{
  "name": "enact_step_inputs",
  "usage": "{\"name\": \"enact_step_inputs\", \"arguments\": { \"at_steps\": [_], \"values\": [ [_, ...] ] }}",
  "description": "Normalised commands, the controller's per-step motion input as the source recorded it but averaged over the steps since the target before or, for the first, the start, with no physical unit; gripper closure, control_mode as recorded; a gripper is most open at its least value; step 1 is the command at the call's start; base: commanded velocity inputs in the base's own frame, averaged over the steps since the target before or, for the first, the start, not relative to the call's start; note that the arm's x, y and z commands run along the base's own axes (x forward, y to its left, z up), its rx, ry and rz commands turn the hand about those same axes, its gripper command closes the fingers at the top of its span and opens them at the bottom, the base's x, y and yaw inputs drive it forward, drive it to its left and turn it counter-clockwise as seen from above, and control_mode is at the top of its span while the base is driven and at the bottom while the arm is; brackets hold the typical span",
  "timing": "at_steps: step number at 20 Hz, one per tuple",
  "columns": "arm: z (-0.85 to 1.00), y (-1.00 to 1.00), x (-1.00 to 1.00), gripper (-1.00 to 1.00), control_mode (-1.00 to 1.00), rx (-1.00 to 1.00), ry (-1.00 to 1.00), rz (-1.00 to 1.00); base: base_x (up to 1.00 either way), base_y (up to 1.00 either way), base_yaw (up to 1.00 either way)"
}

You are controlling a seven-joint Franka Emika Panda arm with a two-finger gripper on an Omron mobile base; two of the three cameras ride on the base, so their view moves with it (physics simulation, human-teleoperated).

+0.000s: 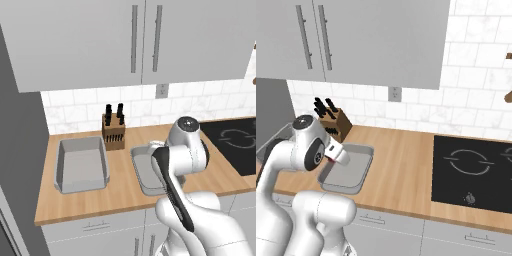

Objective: Place one tomato and one steak in each tupperware on the nearby counter, to pack two identical lunches.

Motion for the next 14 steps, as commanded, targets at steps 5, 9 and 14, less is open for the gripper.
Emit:
{"name": "enact_step_inputs", "arguments": {
  "at_steps": [5,9,14],
  "values": [
    [-1.0,0.0,1.0,-1.0,-1.0,-0.01,0.03,0.19,0.0,0.0,0.0],
    [-0.55,-0.08,0.81,-1.0,-1.0,-0.03,0.0,0.04,0.0,0.0,0.0],
    [-0.66,-0.05,0.63,-1.0,-1.0,-0.07,0.0,0.0,0.0,0.0,0.0]
  ]
}}
